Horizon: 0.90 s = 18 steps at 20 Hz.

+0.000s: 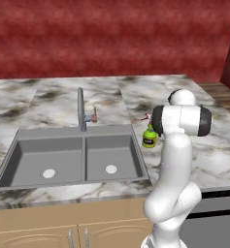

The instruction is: Locate and retrieve the spray and sponge from the cabinet. Place them next to the sink.

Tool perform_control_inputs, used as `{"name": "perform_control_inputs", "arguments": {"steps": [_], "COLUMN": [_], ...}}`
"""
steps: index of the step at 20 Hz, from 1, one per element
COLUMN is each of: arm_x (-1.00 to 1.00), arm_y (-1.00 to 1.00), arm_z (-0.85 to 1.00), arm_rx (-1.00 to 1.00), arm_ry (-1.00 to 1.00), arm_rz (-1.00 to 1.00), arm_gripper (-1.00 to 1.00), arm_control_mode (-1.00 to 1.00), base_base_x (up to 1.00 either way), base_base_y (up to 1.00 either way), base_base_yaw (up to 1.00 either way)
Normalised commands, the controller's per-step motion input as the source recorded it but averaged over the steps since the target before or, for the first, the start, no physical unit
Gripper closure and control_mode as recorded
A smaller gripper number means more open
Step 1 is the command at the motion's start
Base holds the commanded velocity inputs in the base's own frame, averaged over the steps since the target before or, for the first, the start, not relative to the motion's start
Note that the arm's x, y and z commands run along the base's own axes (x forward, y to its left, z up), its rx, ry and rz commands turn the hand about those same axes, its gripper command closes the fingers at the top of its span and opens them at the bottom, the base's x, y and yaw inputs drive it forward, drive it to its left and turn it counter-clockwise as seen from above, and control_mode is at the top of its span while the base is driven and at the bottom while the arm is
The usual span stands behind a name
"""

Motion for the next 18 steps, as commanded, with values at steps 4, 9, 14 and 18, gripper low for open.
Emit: {"name": "perform_control_inputs", "arguments": {"steps": [4,9,14,18], "arm_x": [0.26,0.03,-0.42,-0.55], "arm_y": [-0.05,-0.08,-0.14,0.00], "arm_z": [-0.37,-0.51,-0.66,-0.52], "arm_rx": [0.07,0.01,0.00,0.00], "arm_ry": [-0.02,-0.07,-0.18,-0.25], "arm_rz": [0.18,0.17,0.23,0.25], "arm_gripper": [1.00,1.00,1.00,1.00], "arm_control_mode": [-1.00,-1.00,-1.00,-1.00], "base_base_x": [0.00,0.00,0.00,0.00], "base_base_y": [0.00,0.00,0.00,0.00], "base_base_yaw": [0.00,0.00,0.00,0.00]}}
